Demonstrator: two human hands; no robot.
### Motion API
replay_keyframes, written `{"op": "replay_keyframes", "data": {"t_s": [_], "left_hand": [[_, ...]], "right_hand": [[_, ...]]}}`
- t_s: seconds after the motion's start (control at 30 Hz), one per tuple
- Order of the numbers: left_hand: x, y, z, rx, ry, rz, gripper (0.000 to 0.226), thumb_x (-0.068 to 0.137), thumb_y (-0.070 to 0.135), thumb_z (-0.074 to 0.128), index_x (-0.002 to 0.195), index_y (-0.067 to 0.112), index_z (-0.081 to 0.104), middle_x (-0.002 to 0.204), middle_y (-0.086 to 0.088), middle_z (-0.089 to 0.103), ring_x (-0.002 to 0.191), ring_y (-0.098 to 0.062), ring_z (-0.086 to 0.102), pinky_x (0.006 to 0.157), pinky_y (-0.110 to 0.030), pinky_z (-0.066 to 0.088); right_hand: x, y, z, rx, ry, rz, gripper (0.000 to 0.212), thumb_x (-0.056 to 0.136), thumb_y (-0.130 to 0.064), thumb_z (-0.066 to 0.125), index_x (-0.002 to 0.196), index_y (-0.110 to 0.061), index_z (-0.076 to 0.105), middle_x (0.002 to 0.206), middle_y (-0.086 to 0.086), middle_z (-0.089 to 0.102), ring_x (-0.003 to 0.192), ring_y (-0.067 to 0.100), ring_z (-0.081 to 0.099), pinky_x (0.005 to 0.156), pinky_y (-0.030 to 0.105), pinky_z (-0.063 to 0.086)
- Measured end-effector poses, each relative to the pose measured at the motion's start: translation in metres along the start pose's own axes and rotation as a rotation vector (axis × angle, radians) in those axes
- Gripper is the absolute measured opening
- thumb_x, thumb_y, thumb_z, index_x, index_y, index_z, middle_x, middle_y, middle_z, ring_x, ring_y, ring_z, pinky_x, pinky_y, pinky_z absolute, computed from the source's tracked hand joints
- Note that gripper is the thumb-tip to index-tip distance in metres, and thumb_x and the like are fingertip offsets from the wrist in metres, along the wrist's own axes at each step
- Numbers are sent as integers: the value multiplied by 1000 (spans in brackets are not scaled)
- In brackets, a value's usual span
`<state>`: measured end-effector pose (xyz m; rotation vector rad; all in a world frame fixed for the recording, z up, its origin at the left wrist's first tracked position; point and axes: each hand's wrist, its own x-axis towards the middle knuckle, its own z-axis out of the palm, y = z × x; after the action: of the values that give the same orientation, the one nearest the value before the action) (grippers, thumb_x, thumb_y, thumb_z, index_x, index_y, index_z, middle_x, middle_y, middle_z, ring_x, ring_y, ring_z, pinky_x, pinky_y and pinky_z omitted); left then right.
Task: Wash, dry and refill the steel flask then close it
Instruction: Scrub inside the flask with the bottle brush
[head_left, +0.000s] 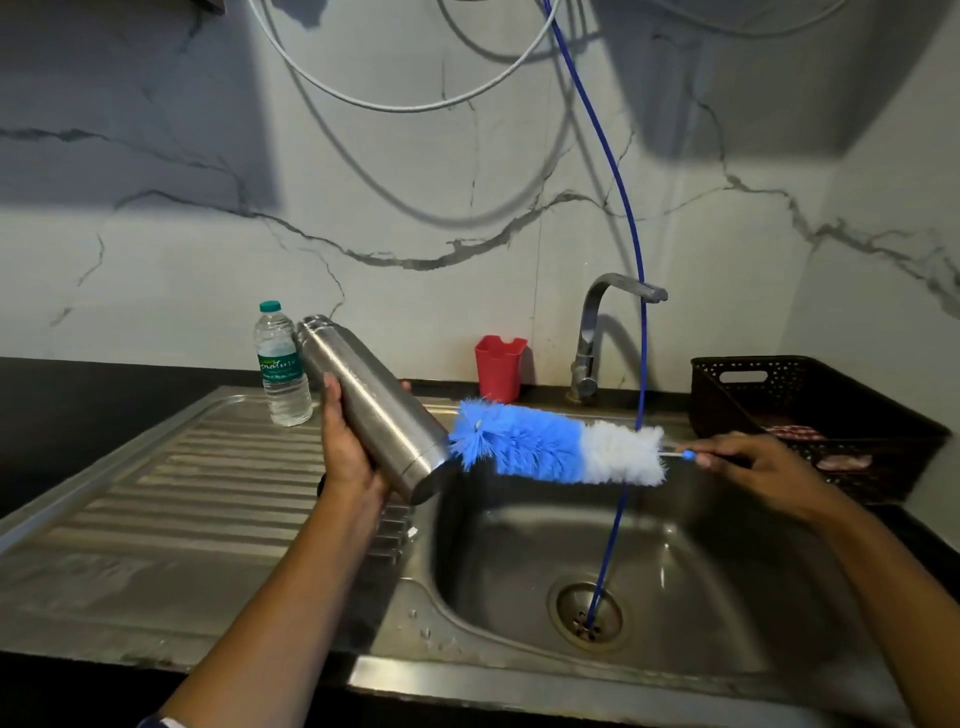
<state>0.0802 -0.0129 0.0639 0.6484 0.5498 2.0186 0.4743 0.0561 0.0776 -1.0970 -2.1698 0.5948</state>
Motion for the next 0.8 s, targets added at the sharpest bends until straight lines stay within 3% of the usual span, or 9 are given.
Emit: {"op": "replay_keyframes", "data": {"t_s": [0.1,0.2,0.27,0.33,0.4,0.5,0.67,0.73,0.8], "left_hand": [[1,4,3,112,130,76,67,75,64,64,126,21,53,109,-11,68,95,-25,68,68,-36,57],[1,5,7,198,86,199,101,54,61,82,138,22,43,113,-6,64,100,-21,67,76,-39,58],[0,2,11,249,35,232,105,47,56,87,134,16,45,100,0,65,89,-15,69,72,-36,58],[-1,-3,15,257,12,247,99,44,54,89,127,18,48,93,4,65,85,-13,68,73,-36,58],[-4,-10,16,278,-11,236,92,42,54,90,120,24,51,96,4,65,88,-14,67,78,-38,58],[-9,-16,20,337,-30,241,71,51,42,86,112,29,52,96,6,65,87,-10,67,74,-35,56],[-7,-12,19,335,-6,274,68,57,36,79,119,31,50,101,6,65,94,-12,65,84,-41,55],[-7,-12,19,340,-5,283,68,57,35,79,118,33,50,100,7,65,94,-12,65,86,-43,54],[-8,-14,21,359,-21,286,66,56,34,79,116,33,51,98,10,67,92,-9,66,82,-39,55]], "right_hand": [[-9,6,-22,-124,0,-1,13,77,-58,60,90,-59,62,87,-19,68,87,-7,58,75,7,42],[-5,12,-22,-192,-60,1,42,59,-88,47,86,-60,63,92,-34,65,93,-11,59,80,8,43],[1,9,-14,-160,-91,-8,39,63,-79,55,91,-54,63,86,-42,62,93,-18,56,82,6,43],[7,6,-3,-164,-113,-11,20,73,-51,61,93,-50,64,89,-33,66,94,-11,60,85,16,46],[13,11,7,-190,-155,-16,18,77,-41,62,95,-46,66,97,-22,68,93,-6,61,87,25,49],[16,12,21,-170,-260,-10,10,80,-43,61,87,-40,67,92,-4,72,73,0,59,76,30,50],[5,16,-1,64,-304,58,60,59,-81,57,79,-27,74,52,-2,50,49,3,42,51,16,37],[3,13,1,75,-353,70,40,69,-75,54,69,-39,71,51,-2,47,49,11,39,53,23,37],[9,6,15,71,-397,67,32,87,-50,51,59,-42,66,49,-4,46,49,15,37,59,31,36]]}}
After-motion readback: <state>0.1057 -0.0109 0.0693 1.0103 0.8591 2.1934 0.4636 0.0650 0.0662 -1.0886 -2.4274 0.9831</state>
